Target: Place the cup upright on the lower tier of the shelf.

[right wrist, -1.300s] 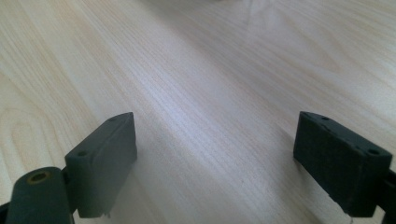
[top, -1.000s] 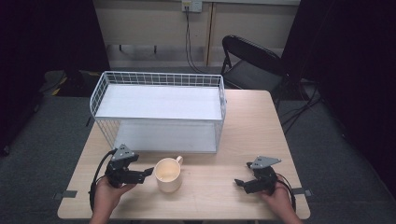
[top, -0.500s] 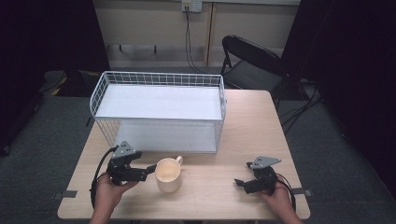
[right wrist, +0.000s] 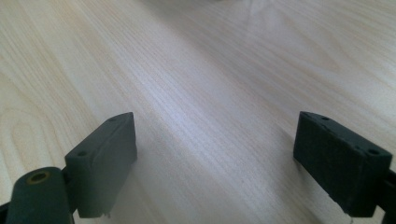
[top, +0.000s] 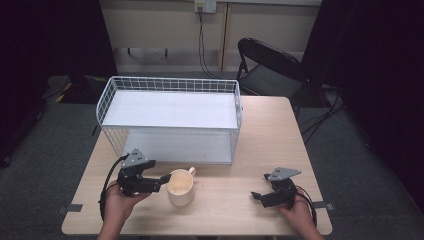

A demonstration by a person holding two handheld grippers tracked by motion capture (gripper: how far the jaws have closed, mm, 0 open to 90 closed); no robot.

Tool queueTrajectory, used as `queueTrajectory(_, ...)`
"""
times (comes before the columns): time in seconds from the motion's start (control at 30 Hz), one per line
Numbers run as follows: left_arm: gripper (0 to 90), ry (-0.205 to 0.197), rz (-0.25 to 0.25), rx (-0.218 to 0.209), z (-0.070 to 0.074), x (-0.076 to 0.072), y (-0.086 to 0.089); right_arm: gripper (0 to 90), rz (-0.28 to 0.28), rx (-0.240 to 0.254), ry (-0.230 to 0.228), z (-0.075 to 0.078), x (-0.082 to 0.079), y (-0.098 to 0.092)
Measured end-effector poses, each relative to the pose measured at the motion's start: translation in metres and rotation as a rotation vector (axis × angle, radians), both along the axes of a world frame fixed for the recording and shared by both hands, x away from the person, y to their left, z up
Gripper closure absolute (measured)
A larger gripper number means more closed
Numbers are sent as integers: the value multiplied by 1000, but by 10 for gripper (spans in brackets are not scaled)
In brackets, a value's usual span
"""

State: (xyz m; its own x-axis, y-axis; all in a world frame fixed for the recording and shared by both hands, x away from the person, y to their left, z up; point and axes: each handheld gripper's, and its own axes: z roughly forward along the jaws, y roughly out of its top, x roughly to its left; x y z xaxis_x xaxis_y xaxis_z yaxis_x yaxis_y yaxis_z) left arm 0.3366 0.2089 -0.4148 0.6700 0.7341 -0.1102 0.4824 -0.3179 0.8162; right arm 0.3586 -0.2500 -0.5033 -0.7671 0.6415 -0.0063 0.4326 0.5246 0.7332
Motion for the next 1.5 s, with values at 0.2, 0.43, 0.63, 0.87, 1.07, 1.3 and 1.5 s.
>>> queueTrajectory(0.2, 234, 1, -8, -2, 0, 0, -5, 127, 0, 0, 0, 0, 0, 0)
queueTrajectory(0.43, 236, 3, -3, -7, -2, 1, -8, 127, 0, 0, 0, 0, 0, 0)
queueTrajectory(0.63, 256, -4, -6, -15, -2, 2, -12, 127, 0, 0, 0, 0, 0, 0)
queueTrajectory(0.87, 273, -8, -2, -19, -4, 3, -17, 127, 0, 0, 0, 0, 0, 0)
queueTrajectory(1.07, 322, -3, -5, -5, -12, 4, -21, 127, 0, 0, 0, 0, 0, 0)
queueTrajectory(1.3, 411, 2, -4, -10, -20, 4, -25, 127, 0, 0, 0, 0, 0, 0)
queueTrajectory(1.5, 478, 1, -19, -8, -26, 4, -29, 127, 0, 0, 0, 0, 0, 0)
